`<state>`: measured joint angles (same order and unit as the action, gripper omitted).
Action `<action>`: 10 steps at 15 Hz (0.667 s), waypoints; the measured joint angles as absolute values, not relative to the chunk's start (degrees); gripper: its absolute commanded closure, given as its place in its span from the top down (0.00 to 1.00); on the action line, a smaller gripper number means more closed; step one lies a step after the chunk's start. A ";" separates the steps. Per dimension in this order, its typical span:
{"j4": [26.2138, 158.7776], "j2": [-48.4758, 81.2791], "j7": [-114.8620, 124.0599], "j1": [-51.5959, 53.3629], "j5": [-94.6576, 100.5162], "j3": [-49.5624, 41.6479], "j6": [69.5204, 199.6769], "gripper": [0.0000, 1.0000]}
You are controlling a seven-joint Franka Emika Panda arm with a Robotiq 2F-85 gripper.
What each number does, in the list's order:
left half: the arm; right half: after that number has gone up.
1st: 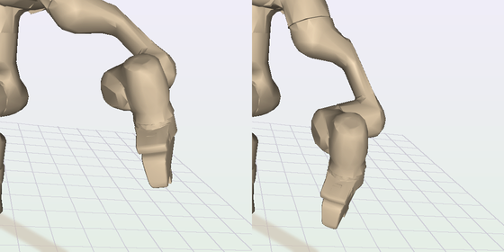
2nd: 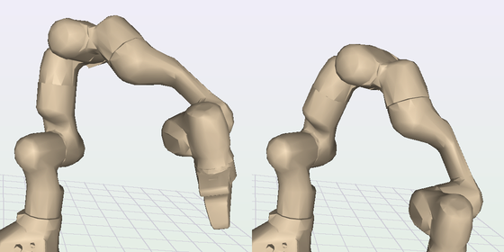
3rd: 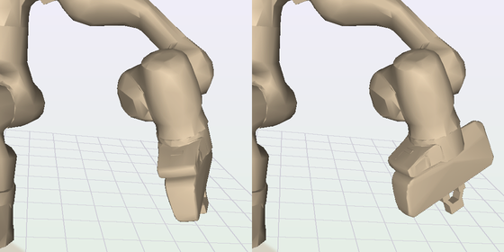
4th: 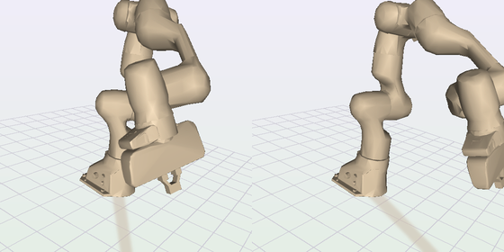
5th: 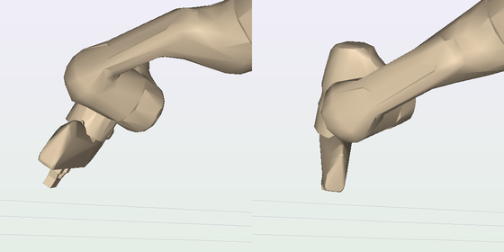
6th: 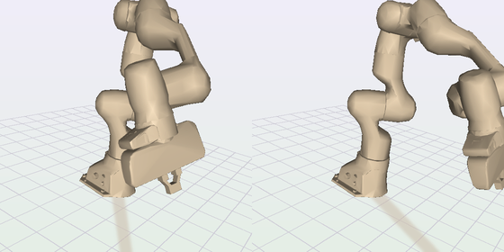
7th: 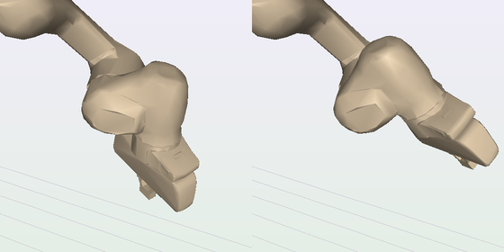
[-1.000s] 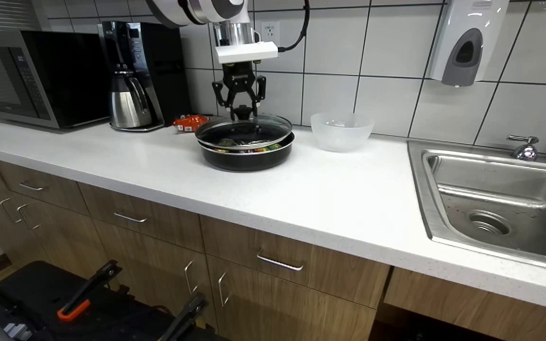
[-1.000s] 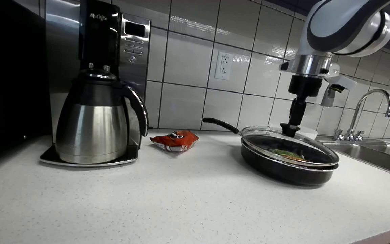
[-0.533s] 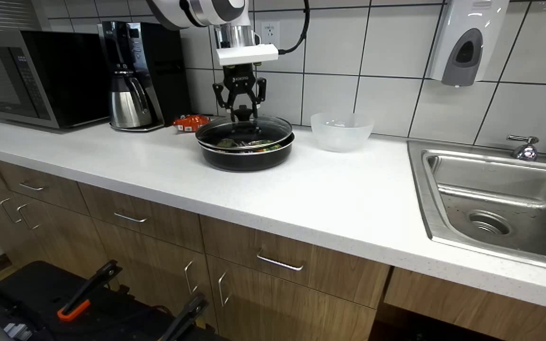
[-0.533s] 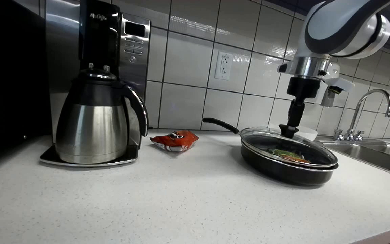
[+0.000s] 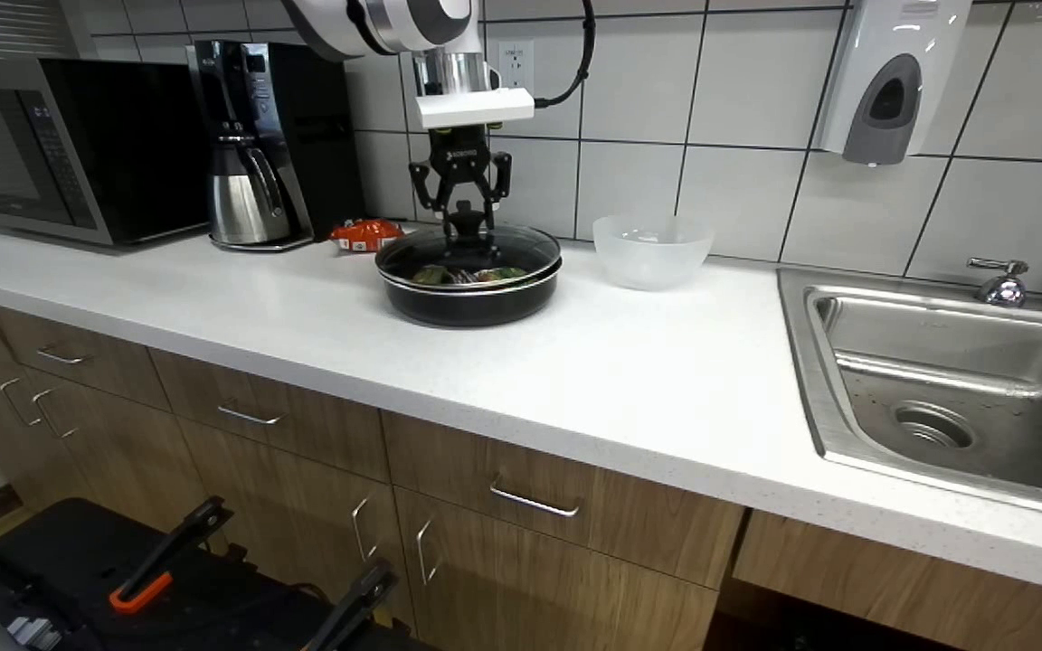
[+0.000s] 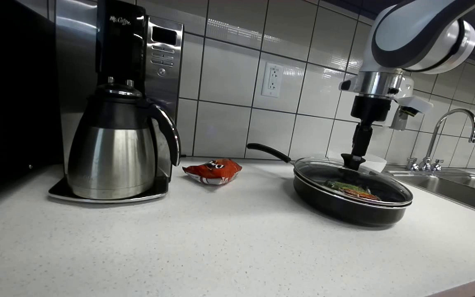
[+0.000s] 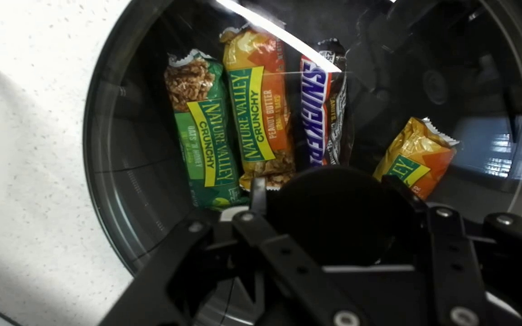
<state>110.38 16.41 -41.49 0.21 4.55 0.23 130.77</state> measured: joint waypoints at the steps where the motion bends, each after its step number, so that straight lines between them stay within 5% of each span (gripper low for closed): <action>1: 110.38 16.52 -41.49 0.12 4.55 0.23 130.75 0.39; 10: 110.38 16.82 -41.49 -0.13 4.45 0.39 130.75 0.39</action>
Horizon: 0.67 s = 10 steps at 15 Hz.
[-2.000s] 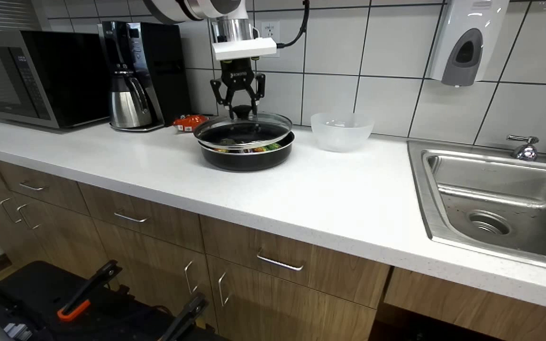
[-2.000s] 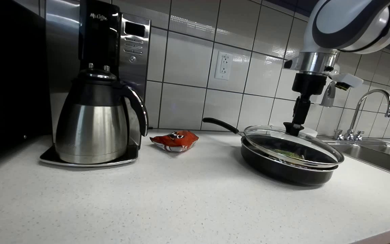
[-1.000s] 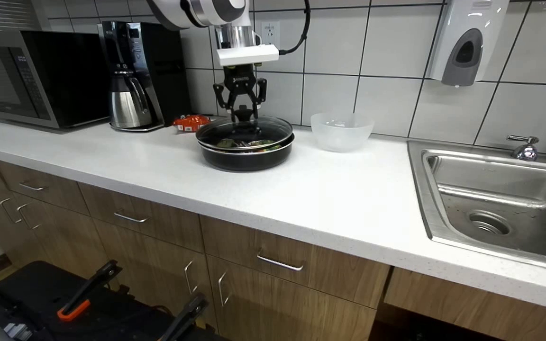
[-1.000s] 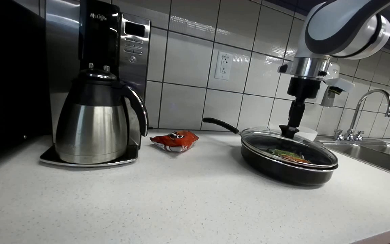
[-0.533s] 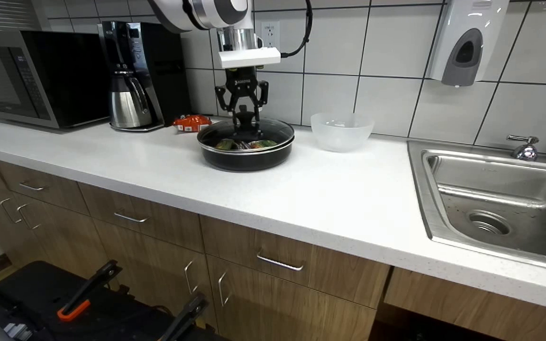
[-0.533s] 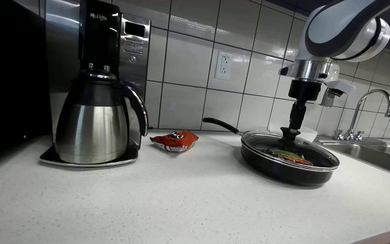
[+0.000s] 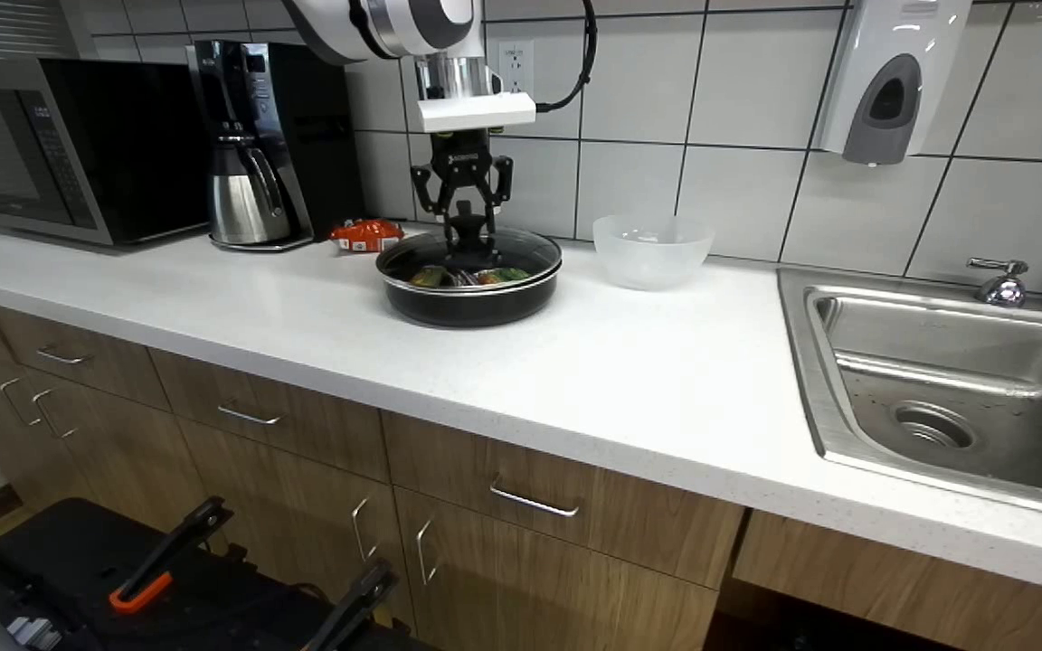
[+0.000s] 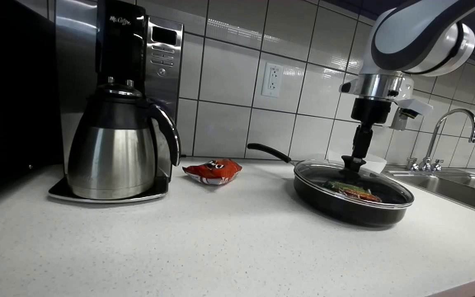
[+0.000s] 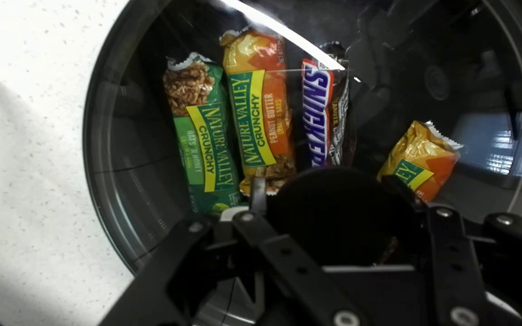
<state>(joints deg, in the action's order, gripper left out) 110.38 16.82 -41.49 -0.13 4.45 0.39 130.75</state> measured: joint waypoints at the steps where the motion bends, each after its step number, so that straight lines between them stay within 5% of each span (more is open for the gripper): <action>1: 110.38 16.82 -41.49 -0.13 4.45 0.40 130.75 0.89; 4: 110.34 16.77 -41.49 -0.13 4.45 0.42 130.75 1.00; 10: 110.07 15.94 -41.49 -0.13 4.45 0.99 130.65 1.00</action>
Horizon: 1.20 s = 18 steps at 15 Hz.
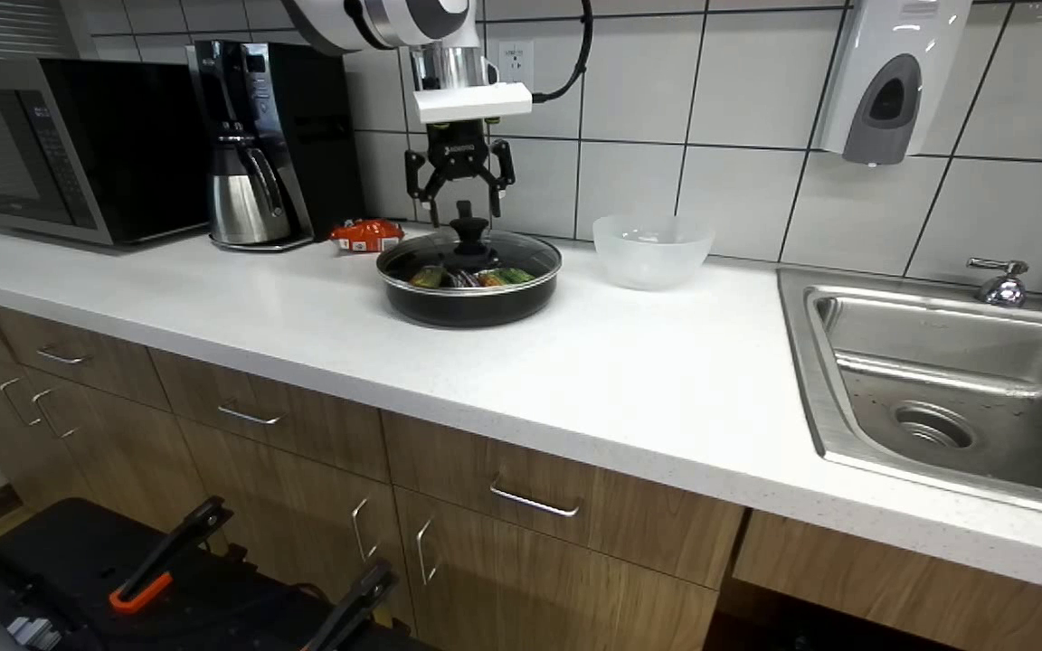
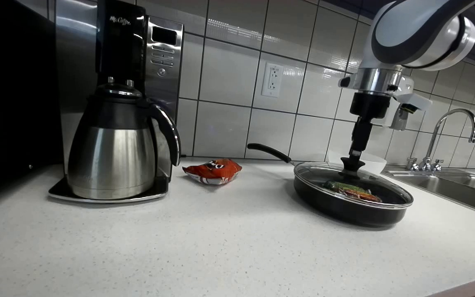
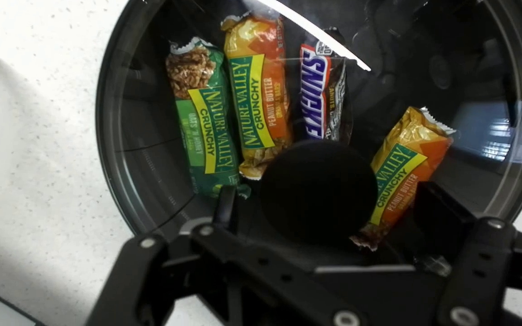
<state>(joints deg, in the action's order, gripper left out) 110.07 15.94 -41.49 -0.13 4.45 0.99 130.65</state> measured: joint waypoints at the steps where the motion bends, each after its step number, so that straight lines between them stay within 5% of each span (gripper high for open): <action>1: 110.07 15.63 -41.49 -0.13 4.45 1.08 130.60 1.00; 18: 115.73 4.45 -34.65 1.30 4.47 1.81 126.89 1.00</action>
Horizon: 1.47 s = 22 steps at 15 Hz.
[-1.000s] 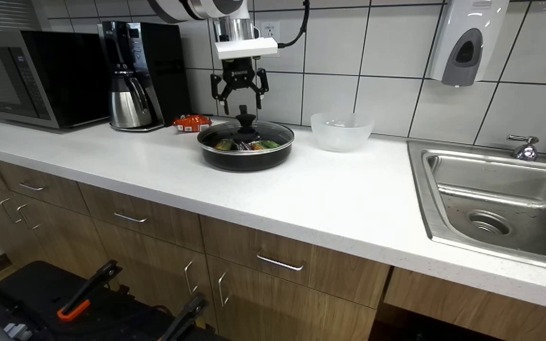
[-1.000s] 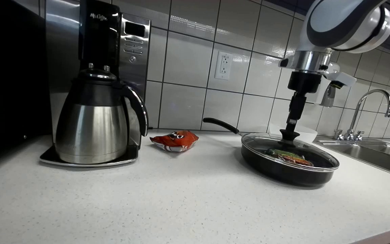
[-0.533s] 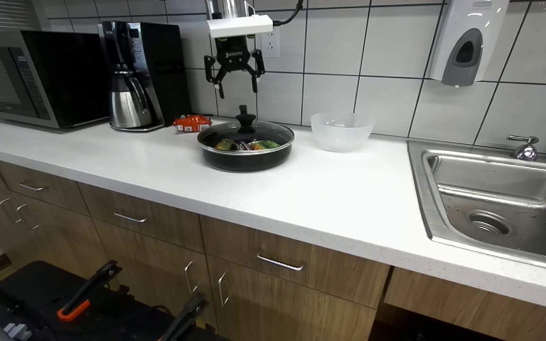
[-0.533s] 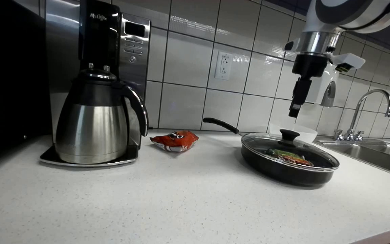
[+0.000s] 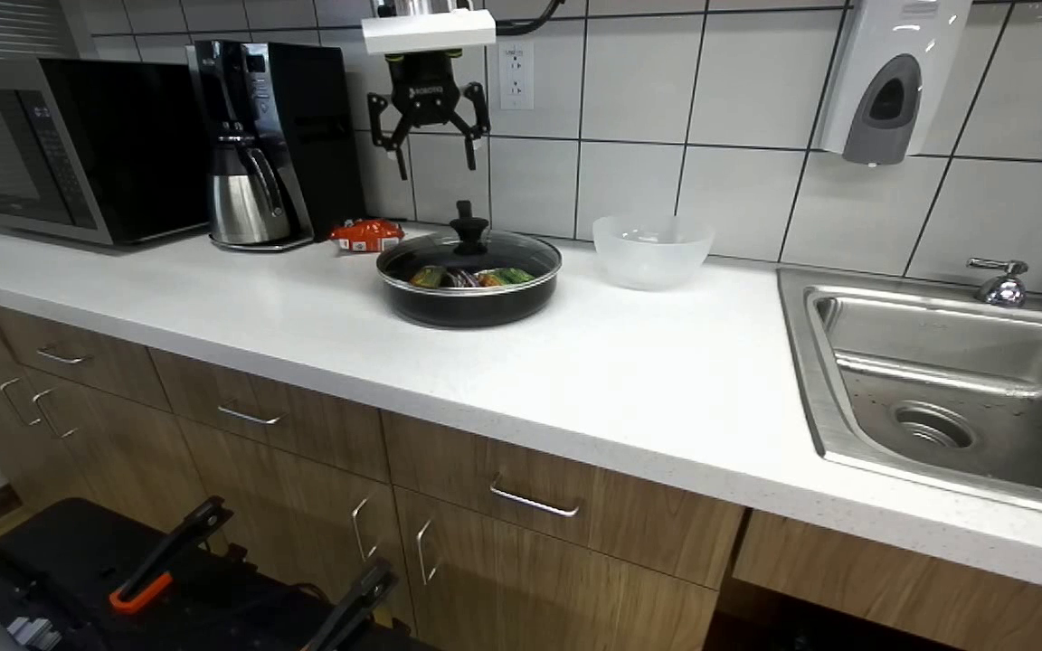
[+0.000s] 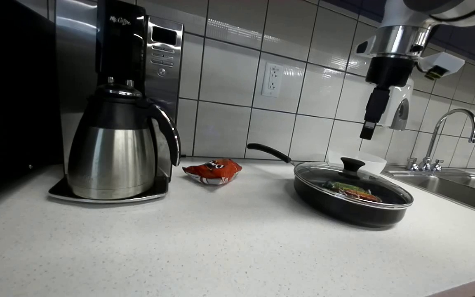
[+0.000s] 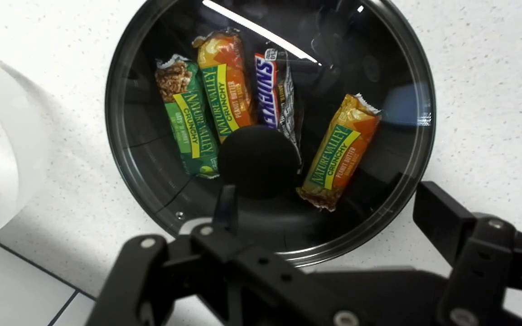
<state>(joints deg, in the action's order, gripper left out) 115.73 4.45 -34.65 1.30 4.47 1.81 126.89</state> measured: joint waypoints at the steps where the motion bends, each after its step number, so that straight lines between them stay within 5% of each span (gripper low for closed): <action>1: 116.77 3.52 -33.76 1.60 4.47 1.83 126.89 1.00; 22: 135.09 -15.87 -20.57 6.52 4.71 3.83 126.43 1.00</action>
<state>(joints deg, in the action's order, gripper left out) 135.09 -15.87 -20.57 6.52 4.71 3.83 126.43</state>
